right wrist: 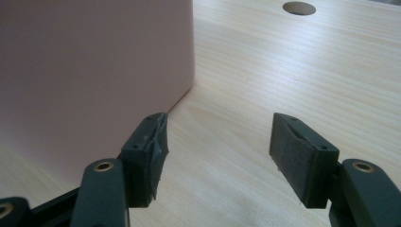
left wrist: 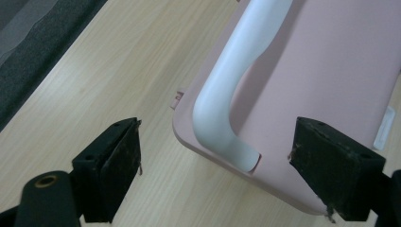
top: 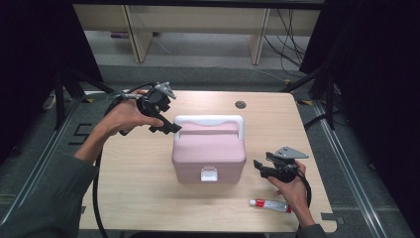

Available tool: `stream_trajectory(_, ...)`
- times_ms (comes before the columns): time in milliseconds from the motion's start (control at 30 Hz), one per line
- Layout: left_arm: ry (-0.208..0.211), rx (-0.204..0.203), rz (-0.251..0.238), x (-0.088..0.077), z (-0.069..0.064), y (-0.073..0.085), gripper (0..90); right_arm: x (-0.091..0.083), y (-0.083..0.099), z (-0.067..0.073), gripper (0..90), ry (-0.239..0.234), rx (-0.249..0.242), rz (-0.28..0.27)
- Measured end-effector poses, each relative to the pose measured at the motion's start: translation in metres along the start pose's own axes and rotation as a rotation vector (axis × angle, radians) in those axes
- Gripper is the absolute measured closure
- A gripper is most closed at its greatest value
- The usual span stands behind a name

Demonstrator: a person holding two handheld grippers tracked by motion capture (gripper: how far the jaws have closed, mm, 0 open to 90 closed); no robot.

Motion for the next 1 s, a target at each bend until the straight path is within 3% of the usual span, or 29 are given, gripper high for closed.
stream_trajectory(33, -0.006, 0.031, 0.027, 0.001, -0.001, -0.001, 16.5, 0.0, 0.0, 0.0, 38.9, 0.0, 0.0, 0.0)
stream_trajectory(67, -0.007, 0.039, 0.035, 0.003, -0.003, -0.002, 17.3, 0.0, 0.0, -0.002, 39.6, 0.004, -0.014, -0.004)
stream_trajectory(167, -0.012, 0.061, 0.056, 0.005, -0.009, -0.008, 17.8, -0.002, 0.001, 0.002, 39.9, -0.012, 0.012, 0.027)
stream_trajectory(233, -0.016, 0.073, 0.062, 0.006, -0.012, -0.013, 18.2, -0.001, 0.001, 0.002, 40.4, -0.012, 0.003, 0.021)
stream_trajectory(267, -0.019, 0.078, 0.066, 0.007, -0.013, -0.015, 18.9, -0.001, 0.0, -0.002, 40.4, 0.004, -0.038, 0.006)
stream_trajectory(333, -0.02, 0.09, 0.078, 0.008, -0.014, -0.018, 19.4, -0.001, 0.0, -0.001, 40.4, -0.002, -0.044, 0.016)
stream_trajectory(367, -0.02, 0.096, 0.086, 0.008, -0.014, -0.02, 19.8, -0.001, 0.001, 0.001, 40.5, -0.012, -0.017, 0.02)
stream_trajectory(567, -0.016, 0.115, 0.131, 0.015, -0.015, -0.024, 24.1, 0.0, 0.002, 0.0, 40.7, -0.012, -0.01, 0.024)
stream_trajectory(600, -0.017, 0.117, 0.138, 0.016, -0.015, -0.025, 24.9, 0.0, 0.002, -0.002, 40.8, -0.002, -0.04, 0.018)
stream_trajectory(700, -0.023, 0.128, 0.167, 0.021, -0.014, -0.027, 28.6, 0.0, 0.002, -0.003, 40.9, -0.004, -0.04, 0.017)
stream_trajectory(733, -0.029, 0.132, 0.184, 0.025, -0.013, -0.029, 29.1, 0.0, 0.003, 0.0, 40.9, -0.013, -0.01, 0.031)
stream_trajectory(767, -0.029, 0.132, 0.184, 0.025, -0.013, -0.029, 30.6, 0.0, 0.003, 0.0, 40.9, -0.013, -0.01, 0.031)
stream_trajectory(800, -0.022, 0.136, 0.19, 0.028, -0.012, -0.031, 32.9, 0.0, 0.003, -0.003, 40.9, -0.006, -0.038, 0.022)
stream_trajectory(900, -0.017, 0.139, 0.199, 0.031, -0.013, -0.032, 35.3, 0.001, 0.004, -0.003, 41.0, -0.004, -0.038, 0.02)
stream_trajectory(1000, -0.009, 0.151, 0.217, 0.035, -0.013, -0.033, 38.2, 0.0, 0.005, -0.001, 41.0, -0.018, -0.005, 0.031)
Point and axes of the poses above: each handheld gripper's, and its own axes: x roughly forward along the jaws, y roughly out of its underside, z roughly to its left, the point moved 5 cm from there along x, roughly forward along the jaws, and after that the axes turned 13 degrees about -x, right-handed, at the moved point
